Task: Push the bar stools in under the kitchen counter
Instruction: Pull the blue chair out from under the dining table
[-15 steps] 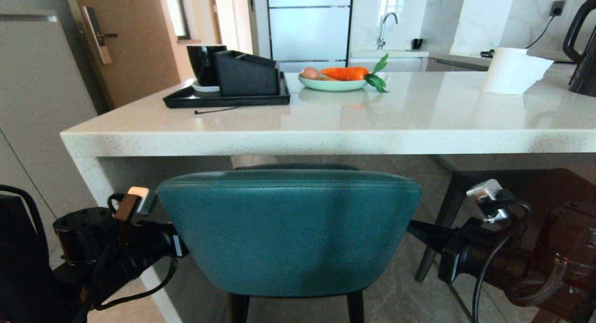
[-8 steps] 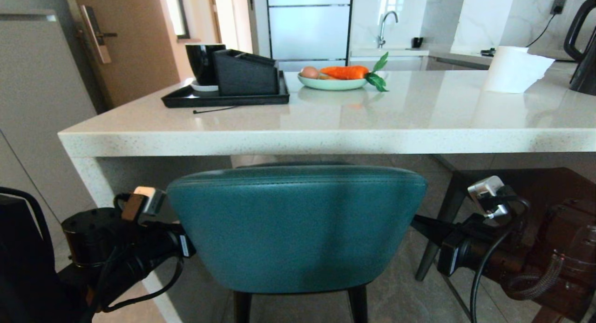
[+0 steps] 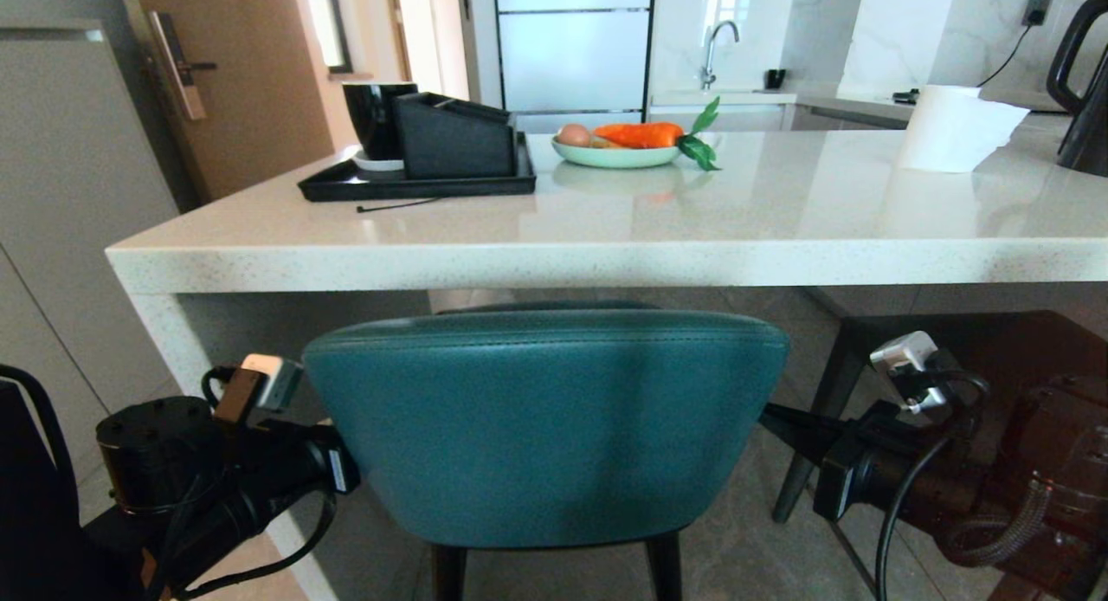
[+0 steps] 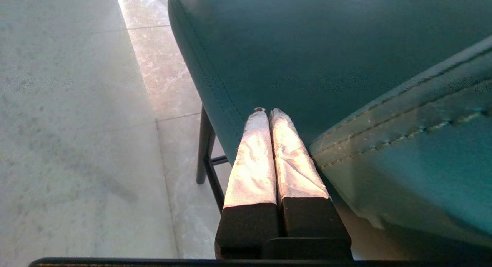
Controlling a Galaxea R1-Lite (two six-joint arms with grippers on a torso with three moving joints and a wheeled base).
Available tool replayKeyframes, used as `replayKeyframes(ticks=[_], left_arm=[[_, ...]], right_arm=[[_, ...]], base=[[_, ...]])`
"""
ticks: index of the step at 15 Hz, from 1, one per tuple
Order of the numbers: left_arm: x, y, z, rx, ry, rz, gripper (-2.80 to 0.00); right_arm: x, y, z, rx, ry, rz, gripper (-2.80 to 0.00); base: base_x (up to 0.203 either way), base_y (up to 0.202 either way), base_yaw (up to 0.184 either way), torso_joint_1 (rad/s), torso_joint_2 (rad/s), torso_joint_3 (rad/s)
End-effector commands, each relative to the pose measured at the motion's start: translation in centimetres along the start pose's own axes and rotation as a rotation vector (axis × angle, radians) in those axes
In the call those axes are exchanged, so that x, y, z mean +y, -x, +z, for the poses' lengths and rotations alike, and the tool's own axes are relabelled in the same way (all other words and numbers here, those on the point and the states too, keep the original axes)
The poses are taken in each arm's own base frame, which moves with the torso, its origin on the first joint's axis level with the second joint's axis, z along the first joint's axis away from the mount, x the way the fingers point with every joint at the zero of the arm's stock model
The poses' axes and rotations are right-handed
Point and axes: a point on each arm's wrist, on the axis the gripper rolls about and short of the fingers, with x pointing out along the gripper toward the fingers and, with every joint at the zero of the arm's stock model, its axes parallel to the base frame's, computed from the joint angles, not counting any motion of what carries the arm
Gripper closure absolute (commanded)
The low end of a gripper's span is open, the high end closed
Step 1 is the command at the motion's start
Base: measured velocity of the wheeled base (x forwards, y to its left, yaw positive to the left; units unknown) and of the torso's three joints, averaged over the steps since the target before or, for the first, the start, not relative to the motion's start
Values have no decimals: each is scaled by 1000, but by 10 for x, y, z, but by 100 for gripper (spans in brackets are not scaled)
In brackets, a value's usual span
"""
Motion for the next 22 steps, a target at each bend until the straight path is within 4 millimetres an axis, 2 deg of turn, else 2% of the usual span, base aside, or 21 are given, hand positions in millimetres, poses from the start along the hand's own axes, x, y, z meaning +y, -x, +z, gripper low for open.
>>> replayKeyframes(ticks=[1, 4, 12, 14, 18, 19, 22], left_arm=[[1, 2, 3, -15, 0, 6, 0], [-1, 2, 3, -17, -12, 15, 0], [1, 1, 5, -27, -31, 22, 0], [2, 1, 5, -29, -30, 30, 0], [4, 0, 4, -25, -28, 65, 0], [4, -3, 4, -26, -28, 67, 0], [5, -8, 5, -38, -30, 78, 0]], right_arm=[[0, 1, 1, -7, 2, -2, 0], [0, 0, 1, -6, 1, -2, 0], [-1, 0, 0, -2, -3, -13, 0], [-8, 6, -1, -2, -10, -42, 0], [-52, 20, 5, -35, -26, -150, 0], [-67, 17, 7, -43, -26, -165, 0], [-90, -4, 10, -61, -9, -154, 0]], base=[[0, 0, 0, 0, 0, 0], [0, 0, 0, 0, 0, 0], [-186, 0, -1, 1, 1, 2], [-107, 0, -3, -6, -1, 5], [0, 0, 0, 0, 0, 0], [0, 0, 0, 0, 0, 0], [0, 0, 0, 0, 0, 0]])
